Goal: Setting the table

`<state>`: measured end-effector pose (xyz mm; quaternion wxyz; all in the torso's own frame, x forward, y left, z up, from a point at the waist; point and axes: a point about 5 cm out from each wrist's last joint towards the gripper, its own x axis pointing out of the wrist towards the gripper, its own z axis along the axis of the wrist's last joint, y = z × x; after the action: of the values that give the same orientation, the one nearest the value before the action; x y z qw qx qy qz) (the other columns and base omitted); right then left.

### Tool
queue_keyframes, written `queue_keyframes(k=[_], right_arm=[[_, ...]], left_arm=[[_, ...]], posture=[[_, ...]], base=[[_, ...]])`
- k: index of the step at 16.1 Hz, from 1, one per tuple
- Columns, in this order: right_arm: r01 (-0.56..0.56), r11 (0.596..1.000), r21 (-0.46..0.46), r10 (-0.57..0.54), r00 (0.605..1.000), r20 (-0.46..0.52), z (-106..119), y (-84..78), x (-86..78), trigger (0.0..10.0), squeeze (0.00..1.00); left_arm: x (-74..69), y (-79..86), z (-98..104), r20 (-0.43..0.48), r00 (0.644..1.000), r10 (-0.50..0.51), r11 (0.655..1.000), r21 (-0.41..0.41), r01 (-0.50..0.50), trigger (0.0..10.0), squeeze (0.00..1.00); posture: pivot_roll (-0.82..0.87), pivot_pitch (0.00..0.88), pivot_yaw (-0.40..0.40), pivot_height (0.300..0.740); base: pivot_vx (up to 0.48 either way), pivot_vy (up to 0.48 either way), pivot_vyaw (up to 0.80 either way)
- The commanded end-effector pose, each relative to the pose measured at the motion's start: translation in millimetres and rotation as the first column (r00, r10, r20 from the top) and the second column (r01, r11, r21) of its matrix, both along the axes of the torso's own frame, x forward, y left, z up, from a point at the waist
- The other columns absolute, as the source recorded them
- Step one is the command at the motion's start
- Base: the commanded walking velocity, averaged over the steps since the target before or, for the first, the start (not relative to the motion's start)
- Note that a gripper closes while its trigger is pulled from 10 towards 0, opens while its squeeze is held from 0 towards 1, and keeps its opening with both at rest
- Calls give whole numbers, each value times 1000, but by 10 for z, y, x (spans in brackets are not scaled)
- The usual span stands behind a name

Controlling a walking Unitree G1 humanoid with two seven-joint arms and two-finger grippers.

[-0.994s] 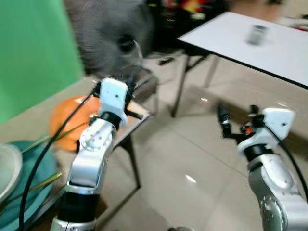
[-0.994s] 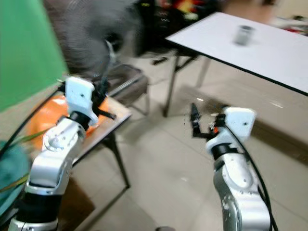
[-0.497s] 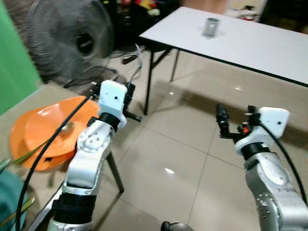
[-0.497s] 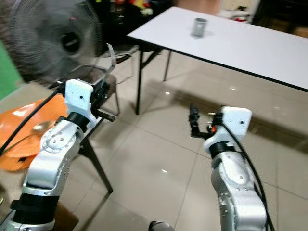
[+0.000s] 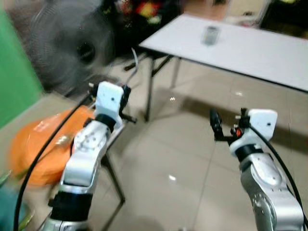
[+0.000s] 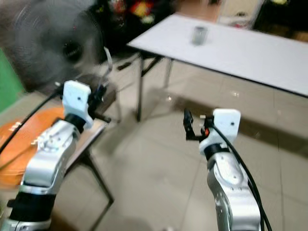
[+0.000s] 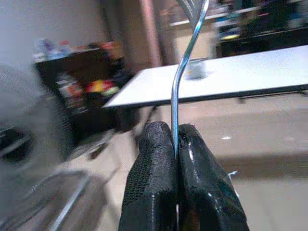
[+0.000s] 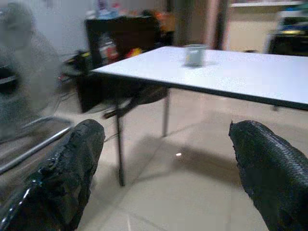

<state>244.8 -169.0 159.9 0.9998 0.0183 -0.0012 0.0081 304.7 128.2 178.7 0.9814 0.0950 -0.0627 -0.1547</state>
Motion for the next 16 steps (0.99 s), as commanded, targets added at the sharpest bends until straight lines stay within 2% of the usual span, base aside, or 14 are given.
queue_keyframes(k=[1,7,12,15,16], right_arm=[[31,999,-9,-31,999,7,9,-71,-29,10000,0],[38,999,-6,-38,999,15,20,-71,-31,10000,0],[44,999,-12,-43,999,24,28,-83,-20,10000,0],[38,993,-114,-35,999,27,8,-71,12,10000,0],[31,993,-112,-28,999,29,0,-73,18,10000,0]], left_arm=[[1,-98,33,11,999,-39,999,-9,39,10000,0],[3,-96,14,5,999,-38,999,5,38,10000,0],[9,-62,-4,-1,1000,-27,1000,14,27,10000,0],[25,-62,-22,-7,1000,-21,1000,16,21,10000,0],[40,-38,-49,-17,1000,-12,1000,17,12,10000,0]], posture=[[-80,0,-13,740],[-78,0,-11,740],[-76,0,-11,740],[-81,0,2,740],[-81,0,4,740]], base=[[292,0,-800],[289,0,-800],[303,0,0],[324,0,0],[330,0,0]])
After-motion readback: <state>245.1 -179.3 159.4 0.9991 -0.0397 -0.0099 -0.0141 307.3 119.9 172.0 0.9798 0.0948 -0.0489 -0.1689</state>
